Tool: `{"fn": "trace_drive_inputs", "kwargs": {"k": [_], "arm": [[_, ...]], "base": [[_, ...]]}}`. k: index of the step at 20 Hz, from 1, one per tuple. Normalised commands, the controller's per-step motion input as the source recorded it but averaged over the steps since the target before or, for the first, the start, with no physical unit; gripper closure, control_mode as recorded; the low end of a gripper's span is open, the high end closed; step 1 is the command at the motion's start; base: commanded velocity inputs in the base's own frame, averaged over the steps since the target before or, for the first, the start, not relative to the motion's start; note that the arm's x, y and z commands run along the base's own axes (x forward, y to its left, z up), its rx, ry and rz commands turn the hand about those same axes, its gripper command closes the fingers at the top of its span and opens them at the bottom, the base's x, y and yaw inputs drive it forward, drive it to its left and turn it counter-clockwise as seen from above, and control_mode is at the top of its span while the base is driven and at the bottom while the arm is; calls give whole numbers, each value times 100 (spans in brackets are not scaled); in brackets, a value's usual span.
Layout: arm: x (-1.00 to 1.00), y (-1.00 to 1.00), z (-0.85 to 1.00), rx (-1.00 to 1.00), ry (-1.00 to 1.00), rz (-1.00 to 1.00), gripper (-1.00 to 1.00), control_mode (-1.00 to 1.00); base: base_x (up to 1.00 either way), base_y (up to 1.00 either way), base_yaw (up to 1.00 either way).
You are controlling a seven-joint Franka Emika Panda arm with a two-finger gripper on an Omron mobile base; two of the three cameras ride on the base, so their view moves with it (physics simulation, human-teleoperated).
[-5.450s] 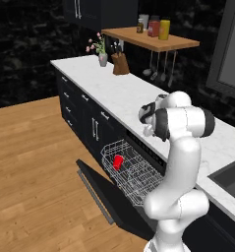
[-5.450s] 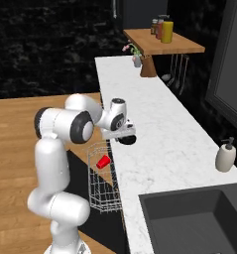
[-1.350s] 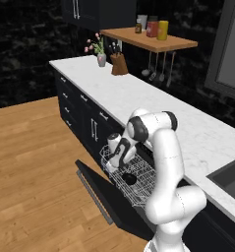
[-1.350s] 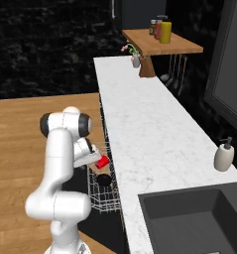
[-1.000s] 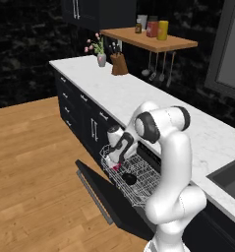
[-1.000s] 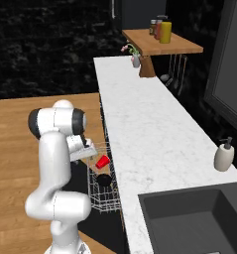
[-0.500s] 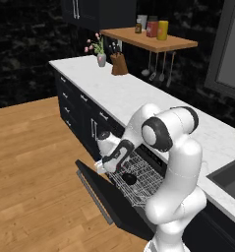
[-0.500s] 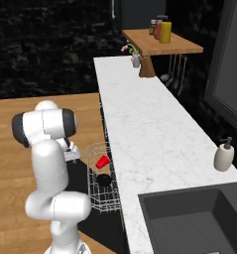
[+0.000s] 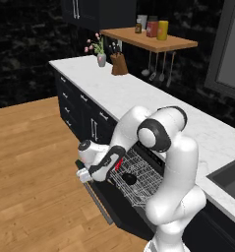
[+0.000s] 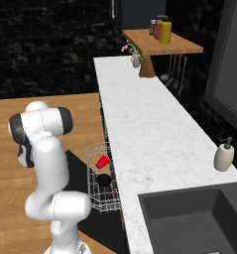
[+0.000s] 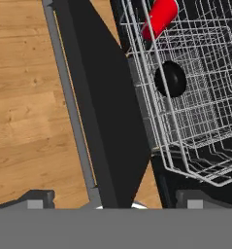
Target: Pick up the cup and bowl from the counter, place them in the dishwasher, and close the dishwasher door.
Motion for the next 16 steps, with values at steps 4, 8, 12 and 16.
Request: {"fn": "trace_drive_inputs", "kwargs": {"k": [4, 8, 12, 16], "arm": [[-10, 81, 0, -19, 0, -10, -100, -100], [-4, 62, -15, -32, 0, -9, -100, -100], [7, 33, -44, -38, 1, -1, -100, -100], [15, 35, -55, -31, 5, 0, -100, -100]], "base": [[0, 0, 0], [0, 0, 0], [0, 0, 0], [0, 0, 0]]}}
